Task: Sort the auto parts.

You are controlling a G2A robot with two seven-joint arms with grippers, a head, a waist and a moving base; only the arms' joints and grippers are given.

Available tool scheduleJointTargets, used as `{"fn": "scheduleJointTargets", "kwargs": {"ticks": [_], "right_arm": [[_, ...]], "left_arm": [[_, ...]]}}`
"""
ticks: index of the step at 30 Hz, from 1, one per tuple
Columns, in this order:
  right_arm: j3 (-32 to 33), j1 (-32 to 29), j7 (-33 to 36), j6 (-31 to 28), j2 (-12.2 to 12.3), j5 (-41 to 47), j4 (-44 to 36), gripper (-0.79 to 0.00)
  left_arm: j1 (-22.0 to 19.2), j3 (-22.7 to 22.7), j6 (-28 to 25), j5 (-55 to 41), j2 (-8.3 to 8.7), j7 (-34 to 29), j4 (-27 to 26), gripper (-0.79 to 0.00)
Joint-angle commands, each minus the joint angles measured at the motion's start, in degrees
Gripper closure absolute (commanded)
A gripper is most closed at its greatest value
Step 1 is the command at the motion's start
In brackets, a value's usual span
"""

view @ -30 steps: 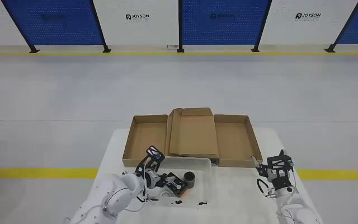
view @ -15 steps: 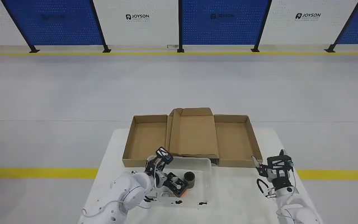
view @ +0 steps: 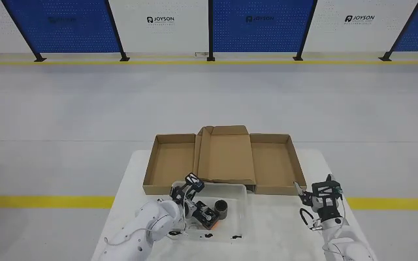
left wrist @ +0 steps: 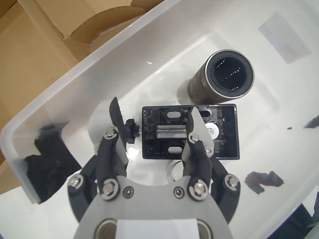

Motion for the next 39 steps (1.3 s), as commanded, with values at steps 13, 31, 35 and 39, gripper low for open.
{"fn": "scheduleJointTargets", "kwargs": {"ticks": [13, 31, 35, 39], "right_arm": [[0.00, 0.00, 0.00, 0.00, 0.00, 0.00, 0.00, -0.785], [0.00, 0.00, 0.00, 0.00, 0.00, 0.00, 0.00, -0.785], [0.00, 0.00, 0.00, 0.00, 0.00, 0.00, 0.00, -0.785], [0.00, 0.00, 0.00, 0.00, 0.00, 0.00, 0.00, -0.785]], "left_arm": [[-3.31, 3.16, 2.45, 2.14, -1.46, 3.13, 7.07, -0.369], [4.74, -1.93, -0.31, 10.13, 0.65, 6.91, -8.65, 0.000], [9.28, -5.14, -1.16, 12.80, 1.73, 7.35, -15.73, 0.000], [12.37, -7.40, -2.57, 14.62, 2.48, 5.53, -19.35, -0.686]]}}
